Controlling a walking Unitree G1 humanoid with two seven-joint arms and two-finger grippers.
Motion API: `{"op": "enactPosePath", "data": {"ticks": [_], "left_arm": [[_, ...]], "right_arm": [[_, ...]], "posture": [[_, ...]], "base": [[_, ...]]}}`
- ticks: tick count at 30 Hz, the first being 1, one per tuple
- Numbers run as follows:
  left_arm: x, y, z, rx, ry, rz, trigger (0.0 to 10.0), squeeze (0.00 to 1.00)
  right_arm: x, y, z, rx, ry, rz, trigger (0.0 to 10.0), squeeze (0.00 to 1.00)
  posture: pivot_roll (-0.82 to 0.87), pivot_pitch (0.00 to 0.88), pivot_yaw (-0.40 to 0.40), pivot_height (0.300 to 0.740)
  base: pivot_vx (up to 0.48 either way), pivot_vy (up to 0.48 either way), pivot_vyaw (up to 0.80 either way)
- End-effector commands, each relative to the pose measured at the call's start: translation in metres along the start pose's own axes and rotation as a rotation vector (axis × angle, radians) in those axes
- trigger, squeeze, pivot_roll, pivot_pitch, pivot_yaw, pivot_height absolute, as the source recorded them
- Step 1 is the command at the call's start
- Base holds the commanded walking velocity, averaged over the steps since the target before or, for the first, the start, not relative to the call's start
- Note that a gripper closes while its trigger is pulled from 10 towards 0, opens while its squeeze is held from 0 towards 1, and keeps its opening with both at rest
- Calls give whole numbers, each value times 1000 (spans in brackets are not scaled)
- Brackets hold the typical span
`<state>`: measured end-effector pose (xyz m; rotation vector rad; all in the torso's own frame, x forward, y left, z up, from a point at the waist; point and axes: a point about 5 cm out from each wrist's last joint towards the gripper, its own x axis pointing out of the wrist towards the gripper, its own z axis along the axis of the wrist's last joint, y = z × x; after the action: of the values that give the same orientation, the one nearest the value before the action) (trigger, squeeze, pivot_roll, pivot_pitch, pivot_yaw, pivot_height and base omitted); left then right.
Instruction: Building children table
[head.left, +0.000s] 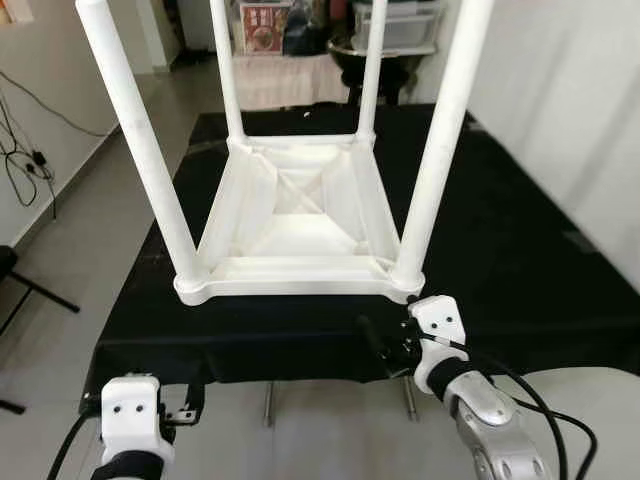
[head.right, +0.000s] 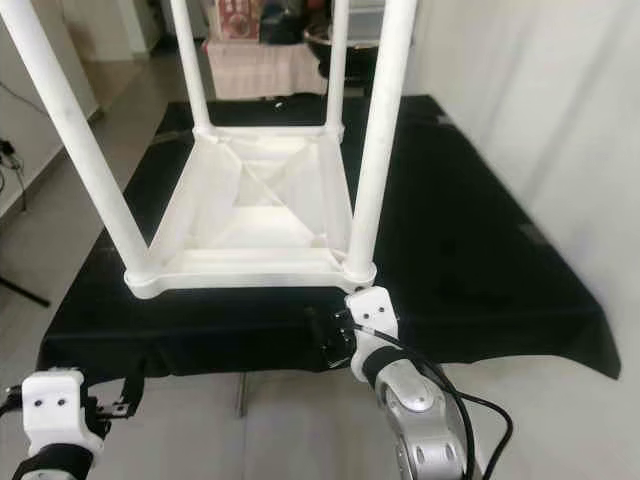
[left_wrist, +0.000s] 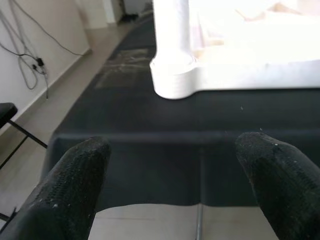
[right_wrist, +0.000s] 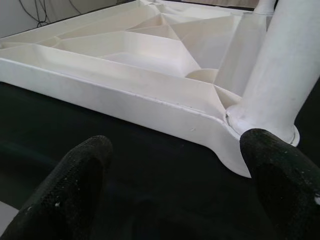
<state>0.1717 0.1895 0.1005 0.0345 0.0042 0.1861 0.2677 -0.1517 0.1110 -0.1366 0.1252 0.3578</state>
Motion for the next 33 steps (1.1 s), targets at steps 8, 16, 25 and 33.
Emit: {"op": "enactPosePath", "data": {"ticks": [8, 16, 25, 33], "left_arm": [[10, 3, 4, 36, -41, 38, 10000, 0], [11, 1, 5, 52, -48, 17, 10000, 0], [27, -1, 18, 81, -114, 2, 10000, 0], [42, -6, 31, 89, -166, -17, 10000, 0]], "right_arm": [[3, -3, -3, 30, 5, 10, 10000, 0], [6, -3, -2, 34, -2, 14, 10000, 0], [8, -1, 2, -2, -31, 49, 10000, 0], [12, 5, 16, -47, -104, 114, 10000, 0]], "posture": [[3, 37, -12, 740], [-3, 40, -7, 740], [-11, 33, -7, 740], [-18, 20, -9, 740]], "base": [[0, 0, 0], [0, 0, 0], [0, 0, 0], [0, 0, 0]]}}
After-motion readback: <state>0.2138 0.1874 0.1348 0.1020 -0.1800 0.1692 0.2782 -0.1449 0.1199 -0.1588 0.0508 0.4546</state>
